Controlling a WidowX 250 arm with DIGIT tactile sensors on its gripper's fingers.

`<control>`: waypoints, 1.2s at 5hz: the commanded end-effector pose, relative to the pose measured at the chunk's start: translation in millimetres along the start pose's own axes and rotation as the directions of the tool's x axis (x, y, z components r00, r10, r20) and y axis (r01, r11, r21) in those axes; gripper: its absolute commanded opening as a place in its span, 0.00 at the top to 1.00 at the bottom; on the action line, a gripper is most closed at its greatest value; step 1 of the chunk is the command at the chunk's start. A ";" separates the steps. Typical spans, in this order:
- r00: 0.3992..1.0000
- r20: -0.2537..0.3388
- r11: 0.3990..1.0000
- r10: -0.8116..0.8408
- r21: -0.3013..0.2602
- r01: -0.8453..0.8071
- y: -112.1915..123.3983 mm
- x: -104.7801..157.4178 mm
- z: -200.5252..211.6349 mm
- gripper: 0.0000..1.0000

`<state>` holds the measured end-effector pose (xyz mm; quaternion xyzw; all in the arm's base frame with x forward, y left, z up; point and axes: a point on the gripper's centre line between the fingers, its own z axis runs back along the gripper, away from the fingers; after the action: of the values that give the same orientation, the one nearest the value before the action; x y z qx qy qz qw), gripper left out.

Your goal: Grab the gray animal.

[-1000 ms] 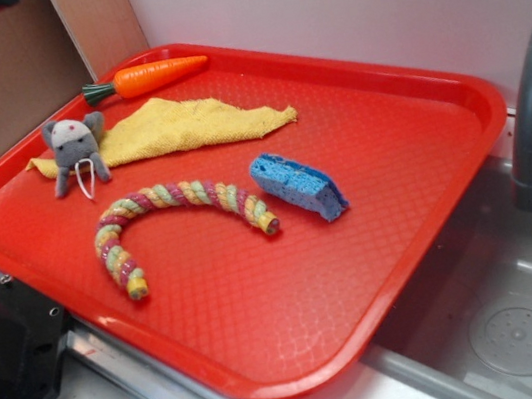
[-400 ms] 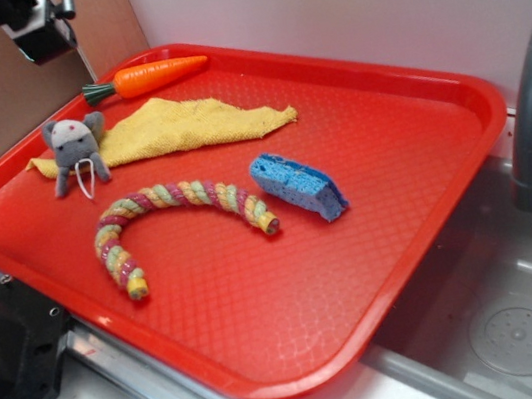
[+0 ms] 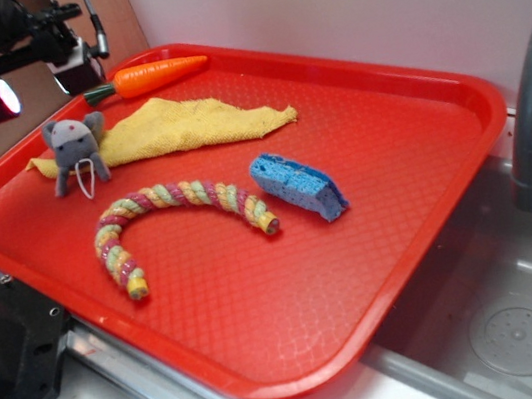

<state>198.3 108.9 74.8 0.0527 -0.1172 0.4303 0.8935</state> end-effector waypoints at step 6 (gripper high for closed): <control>0.987 -0.053 0.989 -0.149 0.005 0.149 -15.4 0.5 21.6 1.00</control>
<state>202.7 90.0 82.6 0.0537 -0.0634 0.3692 0.9256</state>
